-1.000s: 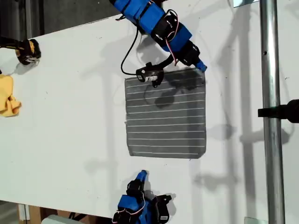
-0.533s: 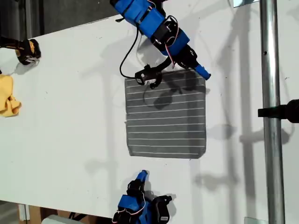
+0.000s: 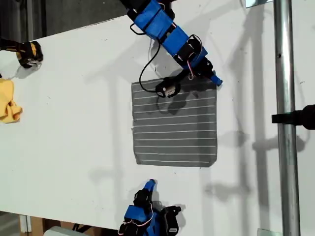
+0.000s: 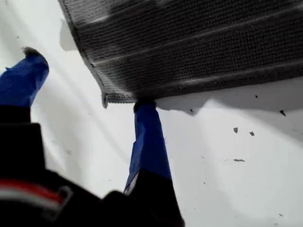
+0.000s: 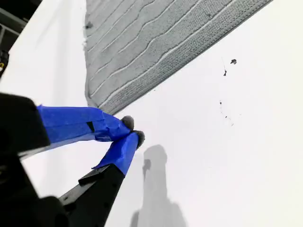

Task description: Grasp corners of a towel and fold twice.

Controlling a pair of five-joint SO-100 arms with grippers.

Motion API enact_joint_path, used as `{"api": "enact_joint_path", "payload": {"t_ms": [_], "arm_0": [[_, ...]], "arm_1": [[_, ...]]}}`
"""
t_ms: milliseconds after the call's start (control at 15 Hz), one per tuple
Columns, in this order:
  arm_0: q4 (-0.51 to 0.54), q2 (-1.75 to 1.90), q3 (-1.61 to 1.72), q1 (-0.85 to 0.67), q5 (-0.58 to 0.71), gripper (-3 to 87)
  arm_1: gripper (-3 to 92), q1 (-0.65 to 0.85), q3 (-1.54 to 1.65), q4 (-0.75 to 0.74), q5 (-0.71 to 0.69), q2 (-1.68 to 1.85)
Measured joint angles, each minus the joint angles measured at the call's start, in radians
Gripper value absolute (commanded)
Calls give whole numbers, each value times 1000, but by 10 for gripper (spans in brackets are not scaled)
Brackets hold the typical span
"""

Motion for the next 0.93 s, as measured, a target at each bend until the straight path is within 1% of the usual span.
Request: {"api": "enact_joint_path", "payload": {"t_ms": [400, 533, 733, 800, 867, 933], "arm_0": [[0, 0, 0, 0, 0, -9], [0, 0, 0, 0, 0, -9], [0, 0, 0, 0, 0, -9], [0, 0, 0, 0, 0, -10], [0, 0, 0, 0, 0, -10], [0, 0, 0, 0, 0, -10]], "arm_1": [[318, 0, -83, 6, -2, -126], [287, 6, -104, 25, -2, -146], [275, 23, -132, 54, -2, -158], [255, 29, -146, 71, -3, -155], [150, 34, -160, 94, -9, -158], [122, 38, -167, 97, -11, -160]]}}
